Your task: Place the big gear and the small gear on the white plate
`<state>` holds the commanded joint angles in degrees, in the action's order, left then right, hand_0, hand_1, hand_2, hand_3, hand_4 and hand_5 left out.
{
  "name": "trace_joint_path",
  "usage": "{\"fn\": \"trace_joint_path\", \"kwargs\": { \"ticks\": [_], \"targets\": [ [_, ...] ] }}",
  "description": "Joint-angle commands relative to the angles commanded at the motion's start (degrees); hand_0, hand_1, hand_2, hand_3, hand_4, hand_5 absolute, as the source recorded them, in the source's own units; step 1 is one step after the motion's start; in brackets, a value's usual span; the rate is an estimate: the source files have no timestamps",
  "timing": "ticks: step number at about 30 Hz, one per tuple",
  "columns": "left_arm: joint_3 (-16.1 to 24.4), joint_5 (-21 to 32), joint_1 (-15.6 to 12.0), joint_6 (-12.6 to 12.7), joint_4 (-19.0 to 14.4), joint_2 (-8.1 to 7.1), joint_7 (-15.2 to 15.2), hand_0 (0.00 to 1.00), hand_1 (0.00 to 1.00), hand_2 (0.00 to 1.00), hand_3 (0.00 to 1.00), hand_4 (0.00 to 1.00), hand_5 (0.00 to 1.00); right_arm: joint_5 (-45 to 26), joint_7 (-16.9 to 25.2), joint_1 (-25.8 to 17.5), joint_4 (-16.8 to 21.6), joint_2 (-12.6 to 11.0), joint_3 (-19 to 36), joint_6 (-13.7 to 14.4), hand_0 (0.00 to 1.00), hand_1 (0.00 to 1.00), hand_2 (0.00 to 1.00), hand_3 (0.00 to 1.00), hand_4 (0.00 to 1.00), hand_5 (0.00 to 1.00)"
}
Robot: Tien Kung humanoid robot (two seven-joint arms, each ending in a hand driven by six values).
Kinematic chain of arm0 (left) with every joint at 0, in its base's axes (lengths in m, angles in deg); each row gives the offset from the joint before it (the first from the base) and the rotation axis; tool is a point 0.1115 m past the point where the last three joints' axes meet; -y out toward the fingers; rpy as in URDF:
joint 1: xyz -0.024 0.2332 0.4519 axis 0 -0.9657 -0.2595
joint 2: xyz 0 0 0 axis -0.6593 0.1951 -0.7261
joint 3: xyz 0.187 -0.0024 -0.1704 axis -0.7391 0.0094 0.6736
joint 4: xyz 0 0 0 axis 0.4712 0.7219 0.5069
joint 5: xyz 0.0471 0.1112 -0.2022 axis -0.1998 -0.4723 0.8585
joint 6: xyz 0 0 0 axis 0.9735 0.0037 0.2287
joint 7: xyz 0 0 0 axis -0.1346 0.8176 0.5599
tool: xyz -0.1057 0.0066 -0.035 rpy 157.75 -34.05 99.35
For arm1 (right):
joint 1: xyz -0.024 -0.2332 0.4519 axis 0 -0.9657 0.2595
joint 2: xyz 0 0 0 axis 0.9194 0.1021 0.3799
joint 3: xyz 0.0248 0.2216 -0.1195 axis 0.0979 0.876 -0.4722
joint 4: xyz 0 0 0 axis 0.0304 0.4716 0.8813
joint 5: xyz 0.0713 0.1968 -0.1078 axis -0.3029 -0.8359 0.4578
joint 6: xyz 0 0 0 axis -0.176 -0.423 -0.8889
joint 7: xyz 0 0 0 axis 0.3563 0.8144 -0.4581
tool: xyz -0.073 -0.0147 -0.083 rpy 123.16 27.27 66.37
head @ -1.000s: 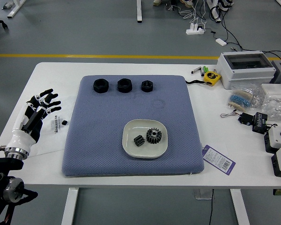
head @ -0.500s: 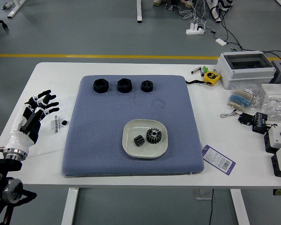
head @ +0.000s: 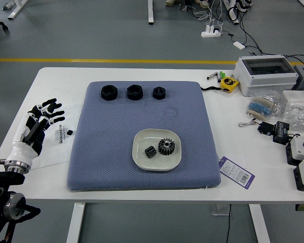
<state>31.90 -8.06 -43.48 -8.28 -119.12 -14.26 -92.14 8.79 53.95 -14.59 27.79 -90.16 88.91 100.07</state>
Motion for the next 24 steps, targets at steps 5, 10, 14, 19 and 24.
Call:
{"fn": "trace_joint_path", "kwargs": {
  "ticks": [5,10,14,19,24],
  "targets": [
    [0.2,0.0,0.0,0.1,0.1,-0.06,0.0,0.566,0.607,0.676,0.694,0.947,0.524,0.0,0.0,0.0,0.0,0.0,0.0,0.0,0.648,0.643,0.734,0.583,0.838,0.685],
    [0.0,0.0,-0.1,0.1,0.3,-0.07,0.1,0.567,0.605,0.675,0.695,0.945,0.522,0.2,-0.1,-0.1,0.0,0.0,0.2,0.0,0.649,0.643,0.734,0.583,0.838,0.685],
    [-0.2,-0.1,-0.1,0.1,0.4,-0.11,0.2,0.567,0.605,0.675,0.695,0.945,0.522,0.6,-0.2,-0.2,0.0,0.0,0.4,0.0,0.649,0.643,0.734,0.583,0.838,0.685],
    [-0.5,-0.2,-0.2,0.1,0.6,-0.15,0.3,0.571,0.604,0.674,0.693,0.944,0.52,0.9,-0.4,-0.4,0.0,0.1,0.6,0.0,0.649,0.643,0.734,0.583,0.838,0.685],
    [-0.6,-0.2,-0.3,0.0,0.7,-0.21,0.4,0.574,0.603,0.674,0.692,0.943,0.52,1.3,-0.5,-0.5,0.0,0.1,0.7,0.0,0.649,0.643,0.734,0.583,0.837,0.684]
  ]
}}
